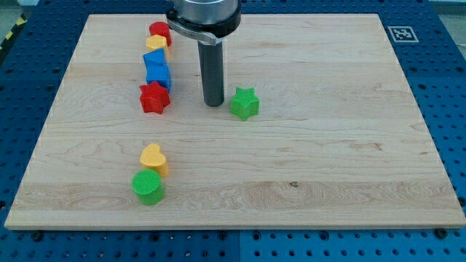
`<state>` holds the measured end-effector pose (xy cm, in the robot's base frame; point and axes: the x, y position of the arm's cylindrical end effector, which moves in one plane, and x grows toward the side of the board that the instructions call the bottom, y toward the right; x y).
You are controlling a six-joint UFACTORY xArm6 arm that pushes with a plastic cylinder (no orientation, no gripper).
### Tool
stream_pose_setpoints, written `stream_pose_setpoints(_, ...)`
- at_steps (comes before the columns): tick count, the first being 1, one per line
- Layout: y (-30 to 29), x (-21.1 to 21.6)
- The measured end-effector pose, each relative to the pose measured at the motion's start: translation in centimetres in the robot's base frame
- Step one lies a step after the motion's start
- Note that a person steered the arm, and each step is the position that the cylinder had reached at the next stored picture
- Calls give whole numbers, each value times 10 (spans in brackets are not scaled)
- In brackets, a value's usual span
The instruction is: Move your arm to the green star
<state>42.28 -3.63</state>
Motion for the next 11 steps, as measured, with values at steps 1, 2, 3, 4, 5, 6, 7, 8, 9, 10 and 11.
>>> stream_pose_setpoints(1,-1,0)
stream_pose_setpoints(2,-13,10)
stream_pose_setpoints(3,-24,2)
stream_pose_setpoints(4,-16,-32)
stream_pose_setpoints(5,35,-45)
stream_pose_setpoints(6,106,-36)
stream_pose_setpoints(7,116,-11)
stream_pose_setpoints(8,109,-5)
stream_pose_setpoints(9,110,4)
stream_pose_setpoints(10,124,31)
stream_pose_setpoints(11,101,42)
